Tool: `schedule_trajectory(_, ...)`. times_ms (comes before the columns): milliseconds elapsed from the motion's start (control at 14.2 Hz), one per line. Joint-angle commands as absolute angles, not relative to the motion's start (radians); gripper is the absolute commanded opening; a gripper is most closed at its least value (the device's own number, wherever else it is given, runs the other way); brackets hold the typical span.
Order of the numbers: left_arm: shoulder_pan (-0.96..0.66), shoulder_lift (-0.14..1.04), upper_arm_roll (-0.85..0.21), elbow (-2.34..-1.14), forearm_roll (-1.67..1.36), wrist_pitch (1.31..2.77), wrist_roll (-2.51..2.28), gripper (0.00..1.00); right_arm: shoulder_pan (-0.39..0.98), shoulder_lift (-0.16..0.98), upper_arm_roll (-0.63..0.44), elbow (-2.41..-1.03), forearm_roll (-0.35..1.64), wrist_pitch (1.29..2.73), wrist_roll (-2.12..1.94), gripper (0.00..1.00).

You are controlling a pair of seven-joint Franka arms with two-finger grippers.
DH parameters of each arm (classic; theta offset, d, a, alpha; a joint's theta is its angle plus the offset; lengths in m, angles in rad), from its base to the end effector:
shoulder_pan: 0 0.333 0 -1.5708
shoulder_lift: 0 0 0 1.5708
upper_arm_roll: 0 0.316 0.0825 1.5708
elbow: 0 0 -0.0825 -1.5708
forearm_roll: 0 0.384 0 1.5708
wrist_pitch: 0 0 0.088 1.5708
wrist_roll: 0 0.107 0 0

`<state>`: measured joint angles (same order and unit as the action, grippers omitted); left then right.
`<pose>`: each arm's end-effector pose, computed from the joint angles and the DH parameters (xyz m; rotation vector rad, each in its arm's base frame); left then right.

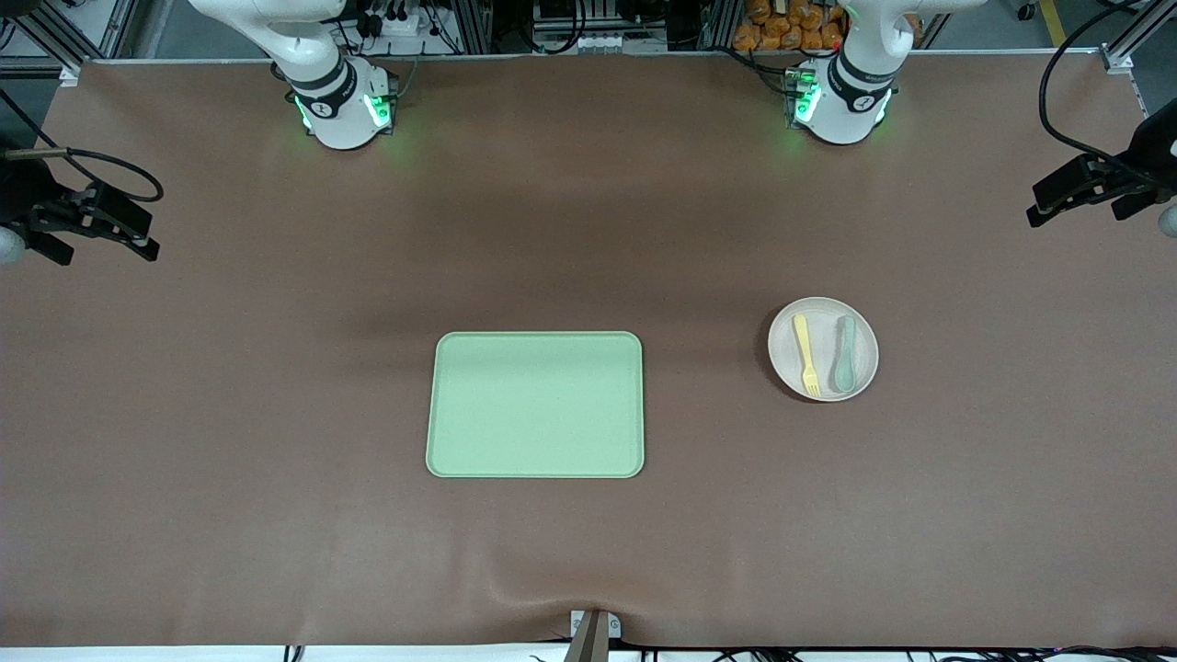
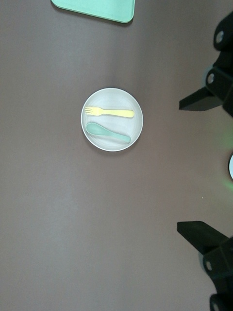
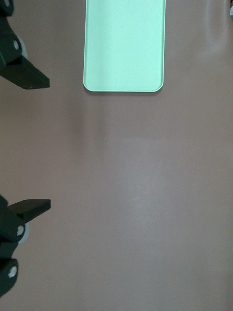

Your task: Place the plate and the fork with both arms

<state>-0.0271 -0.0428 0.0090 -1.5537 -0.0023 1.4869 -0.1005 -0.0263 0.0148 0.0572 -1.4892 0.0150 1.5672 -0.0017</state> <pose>0.5326 -0.0098 0.6485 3.1375 0.1291 -0.0379 0.5591 0.0186 0.6545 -3.1229 -0.0517 -0.0984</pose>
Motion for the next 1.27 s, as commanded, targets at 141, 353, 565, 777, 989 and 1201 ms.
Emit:
schedule_trajectory(141, -0.026, -0.034, 0.011, -1.534, 0.0, 1.471, -0.094, 1.0, -0.038, 0.023, 0.061, -1.471, 0.029, 1.555, -0.017, 1.0)
schedule_trajectory(353, -0.026, -0.02, 0.015, -1.525, 0.0, 1.471, -0.087, 1.0, -0.048, 0.023, 0.061, -1.473, 0.029, 1.555, -0.018, 1.0)
schedule_trajectory(565, -0.028, -0.012, 0.015, -1.52, -0.002, 1.471, -0.083, 1.0, -0.046, 0.023, 0.061, -1.473, 0.031, 1.555, -0.018, 1.0)
schedule_trajectory(777, -0.026, -0.012, 0.015, -1.555, -0.003, 1.471, -0.081, 1.0, -0.049, 0.023, 0.061, -1.473, 0.037, 1.545, -0.02, 1.0)
schedule_trajectory(989, 0.007, 0.009, 0.015, -1.629, -0.014, 1.529, -0.087, 1.0, -0.049, 0.023, 0.052, -1.473, 0.047, 1.546, -0.044, 1.0)
schedule_trajectory(1201, 0.017, 0.02, 0.015, -1.768, -0.015, 1.684, -0.087, 1.0, -0.049, 0.023, 0.049, -1.474, 0.057, 1.543, -0.046, 1.0)
